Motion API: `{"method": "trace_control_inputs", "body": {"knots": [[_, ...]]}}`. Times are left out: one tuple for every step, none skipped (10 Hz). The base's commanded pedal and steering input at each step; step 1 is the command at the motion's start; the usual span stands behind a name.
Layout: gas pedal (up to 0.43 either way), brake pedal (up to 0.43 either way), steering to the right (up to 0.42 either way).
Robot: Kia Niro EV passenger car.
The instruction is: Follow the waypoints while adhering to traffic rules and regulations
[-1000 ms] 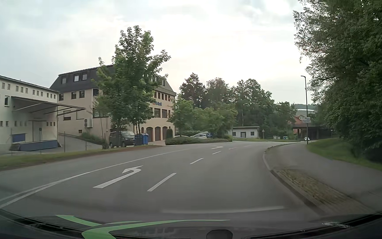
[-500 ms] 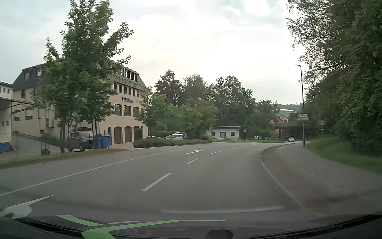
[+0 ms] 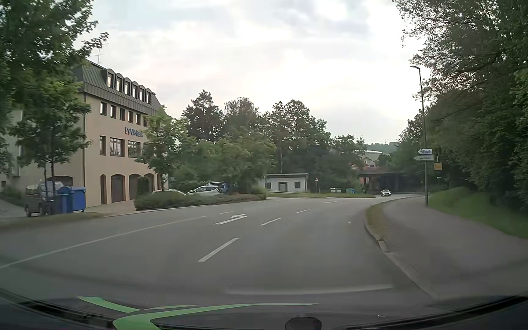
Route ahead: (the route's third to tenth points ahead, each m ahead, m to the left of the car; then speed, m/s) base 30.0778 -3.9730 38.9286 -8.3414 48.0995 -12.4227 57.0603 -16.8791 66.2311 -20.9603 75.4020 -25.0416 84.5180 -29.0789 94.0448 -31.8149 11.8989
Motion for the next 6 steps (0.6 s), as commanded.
{"method": "trace_control_inputs", "body": {"knots": [[0.039,0.0,0.063],[0.039,0.0,0.068],[0.039,0.0,0.068],[0.039,0.0,0.068],[0.039,0.0,0.068],[0.039,0.0,0.067]]}}
